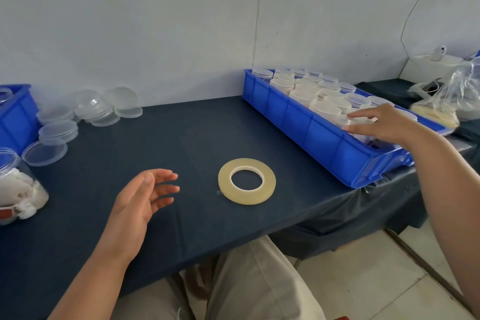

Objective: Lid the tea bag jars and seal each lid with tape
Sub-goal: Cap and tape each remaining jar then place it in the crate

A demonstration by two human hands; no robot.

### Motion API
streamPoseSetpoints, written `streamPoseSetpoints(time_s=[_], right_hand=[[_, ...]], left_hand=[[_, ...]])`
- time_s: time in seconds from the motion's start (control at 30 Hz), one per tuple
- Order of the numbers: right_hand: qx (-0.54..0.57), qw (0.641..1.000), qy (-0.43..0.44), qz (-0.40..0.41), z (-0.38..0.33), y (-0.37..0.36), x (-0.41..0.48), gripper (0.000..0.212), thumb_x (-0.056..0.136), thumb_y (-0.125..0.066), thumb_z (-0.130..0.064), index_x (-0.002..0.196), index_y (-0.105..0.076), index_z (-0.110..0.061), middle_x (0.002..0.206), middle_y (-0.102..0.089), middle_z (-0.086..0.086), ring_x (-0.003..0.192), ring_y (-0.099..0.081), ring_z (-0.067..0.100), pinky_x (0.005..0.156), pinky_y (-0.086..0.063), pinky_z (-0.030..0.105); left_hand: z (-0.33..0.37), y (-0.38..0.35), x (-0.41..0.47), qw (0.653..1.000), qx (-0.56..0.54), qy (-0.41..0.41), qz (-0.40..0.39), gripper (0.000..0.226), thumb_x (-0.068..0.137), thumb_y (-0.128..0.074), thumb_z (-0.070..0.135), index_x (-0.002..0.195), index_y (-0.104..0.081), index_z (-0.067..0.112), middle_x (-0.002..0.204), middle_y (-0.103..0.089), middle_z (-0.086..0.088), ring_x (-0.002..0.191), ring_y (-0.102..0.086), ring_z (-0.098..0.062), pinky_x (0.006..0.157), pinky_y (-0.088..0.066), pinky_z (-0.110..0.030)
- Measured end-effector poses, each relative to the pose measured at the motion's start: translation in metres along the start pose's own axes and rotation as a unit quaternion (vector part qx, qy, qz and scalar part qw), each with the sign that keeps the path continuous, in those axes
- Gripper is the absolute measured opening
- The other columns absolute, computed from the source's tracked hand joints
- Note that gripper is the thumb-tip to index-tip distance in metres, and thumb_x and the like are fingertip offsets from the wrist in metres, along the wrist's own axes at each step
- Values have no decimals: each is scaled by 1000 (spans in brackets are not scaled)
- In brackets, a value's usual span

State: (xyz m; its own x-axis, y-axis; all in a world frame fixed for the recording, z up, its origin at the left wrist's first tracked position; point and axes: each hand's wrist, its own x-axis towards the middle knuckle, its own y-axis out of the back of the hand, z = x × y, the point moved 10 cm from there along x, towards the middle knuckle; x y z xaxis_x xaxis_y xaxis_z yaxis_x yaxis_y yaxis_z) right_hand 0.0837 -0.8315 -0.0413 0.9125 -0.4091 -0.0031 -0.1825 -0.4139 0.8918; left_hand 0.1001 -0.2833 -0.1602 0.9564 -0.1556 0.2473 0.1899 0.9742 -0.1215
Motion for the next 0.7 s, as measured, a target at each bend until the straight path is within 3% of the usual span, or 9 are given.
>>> streamPoseSetpoints(time_s=[0.1,0.2,0.33,0.43,0.57,0.7], right_hand=[[-76,997,-12,-7,10,0,4,67,84,-79,-61,146,-58,-45,156,-55,5,118,-64,24,102,-48,39],[-164,986,-17,-27,18,-3,14,73,91,-81,-41,155,-46,-45,153,-57,4,113,-64,23,94,-47,35],[-160,986,-40,10,19,-6,29,71,88,-86,-31,149,-48,-32,102,-70,3,72,-72,20,61,-54,32],[-151,986,-69,27,17,-5,36,71,84,-90,-33,139,-46,-26,90,-69,9,63,-73,25,41,-50,26],[-128,985,-115,11,23,-6,45,63,81,-94,-30,119,-46,-18,92,-71,17,70,-75,32,43,-54,29],[-186,977,-101,-1,17,-2,47,61,81,-93,-37,119,-55,-9,100,-69,15,79,-73,30,50,-54,33]], left_hand=[[-2,1,1,1000,8,-2,-4,59,86,-65,81,115,-77,31,127,-73,-8,113,-72,-29,89,-61,-35],[-5,1,1,1000,26,-3,-13,58,88,-63,80,116,-76,31,127,-73,-7,114,-72,-29,94,-54,-46],[-9,-1,0,998,54,-3,-29,58,90,-61,79,118,-75,31,127,-73,-5,114,-72,-28,96,-54,-50],[-11,-1,1,997,64,2,-34,58,91,-61,79,119,-75,31,128,-73,-5,114,-72,-28,97,-54,-50],[-13,-1,1,997,70,6,-34,57,91,-61,80,118,-75,32,126,-73,-5,113,-72,-27,96,-54,-50],[-16,0,2,997,67,10,-32,59,88,-62,81,117,-76,31,123,-75,-4,110,-74,-25,96,-54,-49]])
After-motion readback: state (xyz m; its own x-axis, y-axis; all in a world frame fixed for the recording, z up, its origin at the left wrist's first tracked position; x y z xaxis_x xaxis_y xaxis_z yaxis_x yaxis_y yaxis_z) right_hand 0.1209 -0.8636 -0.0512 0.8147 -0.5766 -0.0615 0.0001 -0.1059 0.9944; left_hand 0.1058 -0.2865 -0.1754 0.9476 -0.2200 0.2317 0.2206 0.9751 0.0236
